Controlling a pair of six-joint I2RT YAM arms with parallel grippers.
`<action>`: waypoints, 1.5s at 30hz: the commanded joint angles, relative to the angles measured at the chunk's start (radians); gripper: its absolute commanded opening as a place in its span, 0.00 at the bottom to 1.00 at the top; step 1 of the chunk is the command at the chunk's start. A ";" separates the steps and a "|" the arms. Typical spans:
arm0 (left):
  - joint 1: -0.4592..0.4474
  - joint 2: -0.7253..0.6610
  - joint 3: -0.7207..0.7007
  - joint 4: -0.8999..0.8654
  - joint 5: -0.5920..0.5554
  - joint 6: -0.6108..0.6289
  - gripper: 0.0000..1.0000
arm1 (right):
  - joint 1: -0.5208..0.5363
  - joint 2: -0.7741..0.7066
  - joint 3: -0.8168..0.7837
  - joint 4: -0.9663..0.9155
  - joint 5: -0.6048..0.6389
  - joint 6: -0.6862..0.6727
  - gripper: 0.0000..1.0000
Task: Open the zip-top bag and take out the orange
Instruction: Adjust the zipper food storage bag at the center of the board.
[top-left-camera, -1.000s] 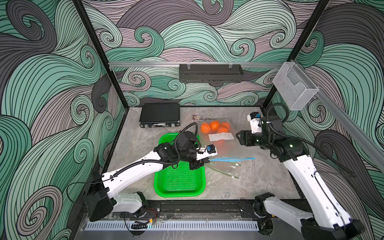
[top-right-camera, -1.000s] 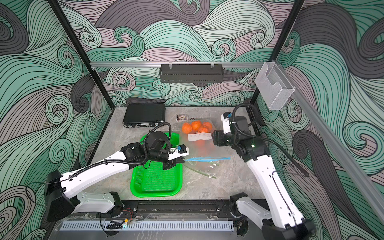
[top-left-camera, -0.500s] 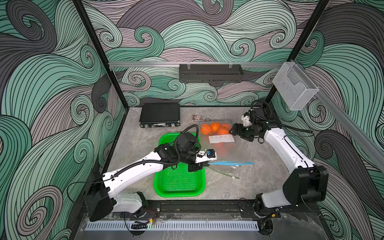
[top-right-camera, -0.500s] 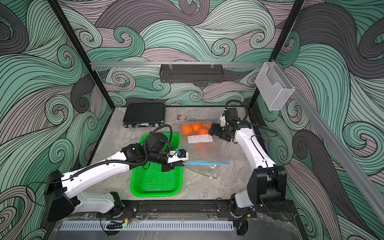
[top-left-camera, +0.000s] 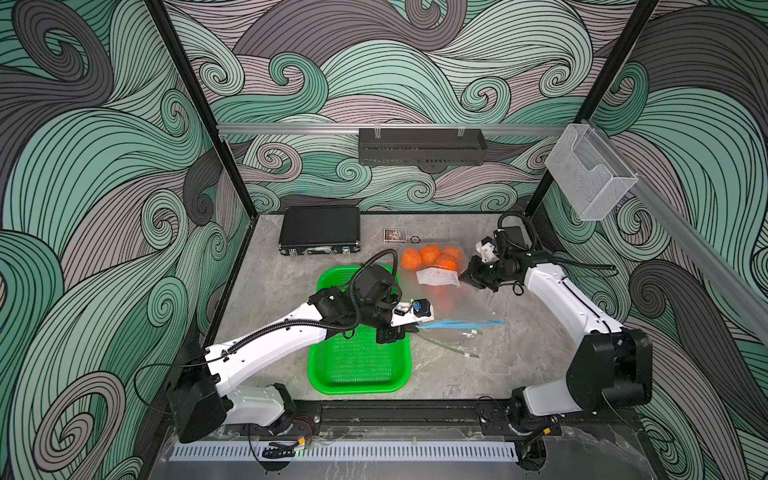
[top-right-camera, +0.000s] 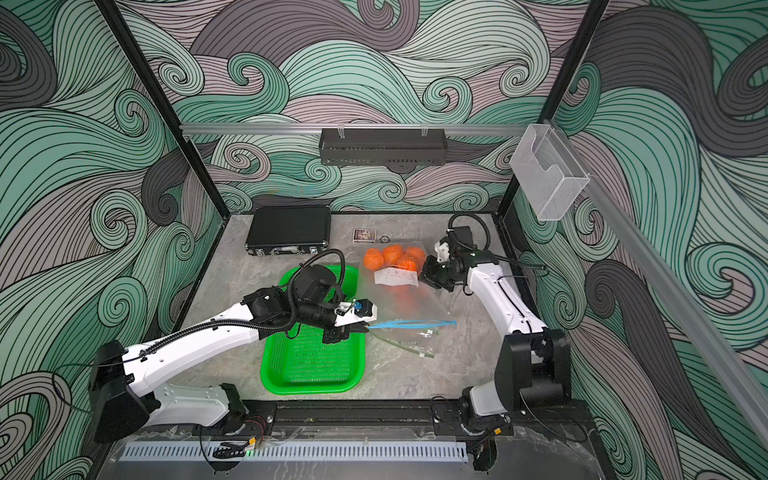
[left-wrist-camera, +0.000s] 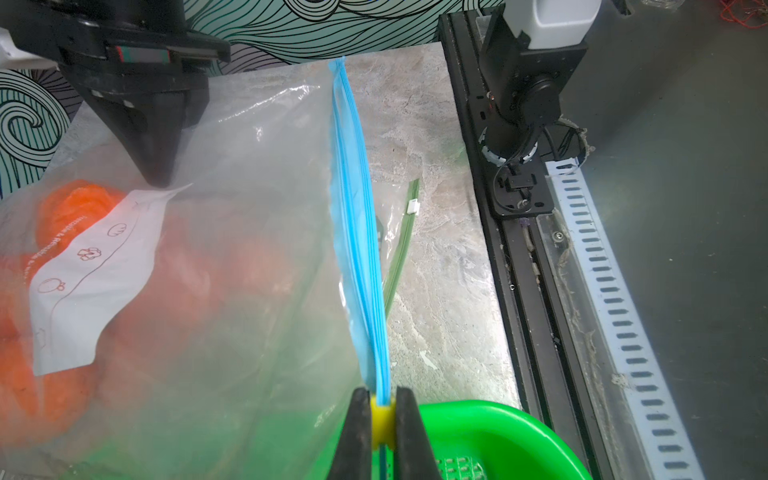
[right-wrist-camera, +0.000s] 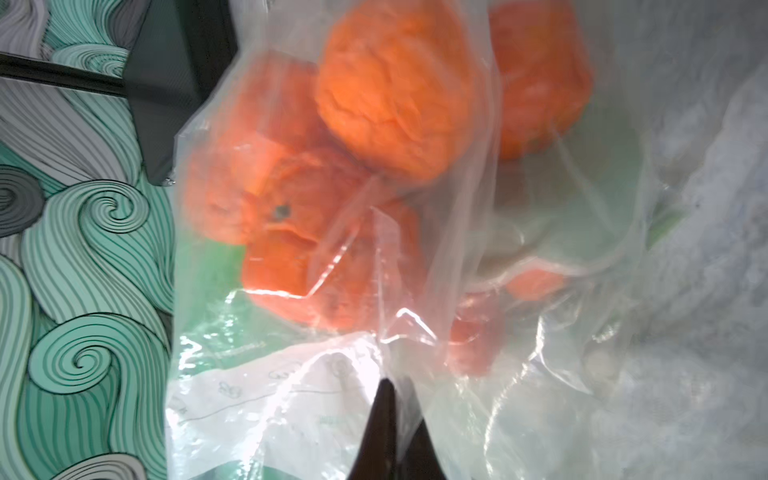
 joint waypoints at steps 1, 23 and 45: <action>-0.005 -0.007 0.055 0.052 -0.074 0.000 0.00 | -0.003 -0.080 0.072 0.054 -0.042 0.050 0.00; -0.005 -0.305 0.138 -0.072 0.160 -0.072 0.00 | 0.097 -0.748 -0.004 -0.262 -0.064 0.224 0.00; -0.006 -0.185 0.136 -0.248 0.284 -0.053 0.00 | 0.124 -0.916 -0.229 -0.316 -0.153 0.340 0.00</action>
